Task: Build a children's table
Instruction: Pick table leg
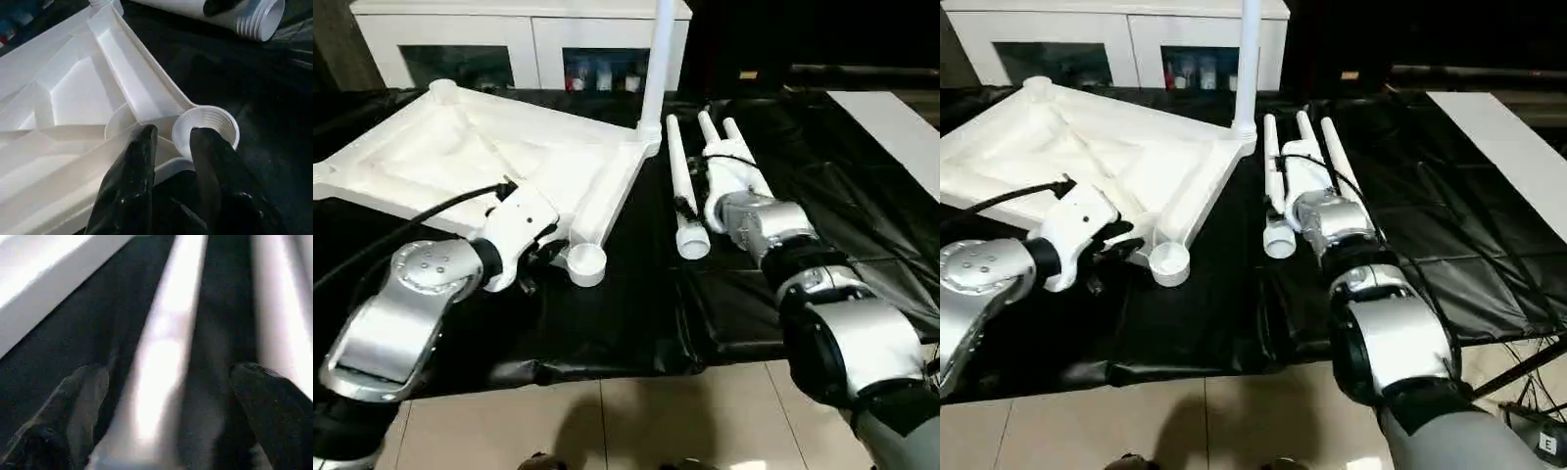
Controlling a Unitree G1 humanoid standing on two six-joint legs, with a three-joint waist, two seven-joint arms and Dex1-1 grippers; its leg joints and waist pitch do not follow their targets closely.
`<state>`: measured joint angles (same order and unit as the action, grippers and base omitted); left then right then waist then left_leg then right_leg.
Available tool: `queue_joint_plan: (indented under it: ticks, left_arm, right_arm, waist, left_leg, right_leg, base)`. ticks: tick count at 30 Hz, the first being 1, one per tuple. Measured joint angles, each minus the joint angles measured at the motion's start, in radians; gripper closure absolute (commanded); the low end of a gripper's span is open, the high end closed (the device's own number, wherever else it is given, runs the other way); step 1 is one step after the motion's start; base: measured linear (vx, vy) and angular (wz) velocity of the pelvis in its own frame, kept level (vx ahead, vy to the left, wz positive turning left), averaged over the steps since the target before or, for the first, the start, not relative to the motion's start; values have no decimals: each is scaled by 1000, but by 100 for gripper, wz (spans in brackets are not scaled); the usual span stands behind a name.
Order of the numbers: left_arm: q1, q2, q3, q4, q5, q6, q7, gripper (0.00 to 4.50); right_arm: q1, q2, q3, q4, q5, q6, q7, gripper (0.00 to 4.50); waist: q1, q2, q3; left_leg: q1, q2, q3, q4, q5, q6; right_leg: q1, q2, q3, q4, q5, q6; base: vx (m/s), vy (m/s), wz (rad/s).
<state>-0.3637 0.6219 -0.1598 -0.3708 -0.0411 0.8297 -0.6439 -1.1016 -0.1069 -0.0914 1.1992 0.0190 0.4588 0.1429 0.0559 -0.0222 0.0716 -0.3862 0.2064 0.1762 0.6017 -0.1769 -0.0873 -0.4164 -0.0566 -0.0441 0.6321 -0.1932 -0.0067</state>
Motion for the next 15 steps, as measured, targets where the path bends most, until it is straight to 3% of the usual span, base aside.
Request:
queue_joint_plan:
  ticks: [6,9,15]
  left_arm:
    - [1,21,0,0,-4,13,-7,309]
    - [0,25,0,0,-4,14,-8,309]
    - [-5,27,0,0,-6,13,-10,309]
  right_arm:
    - [-10,3,-48,96,29,17,61,6]
    - [-11,-7,-45,121,24,32,78,6]
    - [-11,-25,-38,131,9,42,91,55]
  waist:
    - [3,0,1]
    - [3,0,1]
    - [3,0,1]
  left_leg:
    - [-1,0,0,0,0,0]
    - [-1,0,0,0,0,0]
    - [0,0,0,0,0,0]
  right_leg:
    - [0,0,0,0,0,0]
    - [0,0,0,0,0,0]
    - [0,0,0,1,0,0]
  base:
    - [0,0,0]
    - [0,0,0]
    - [0,0,0]
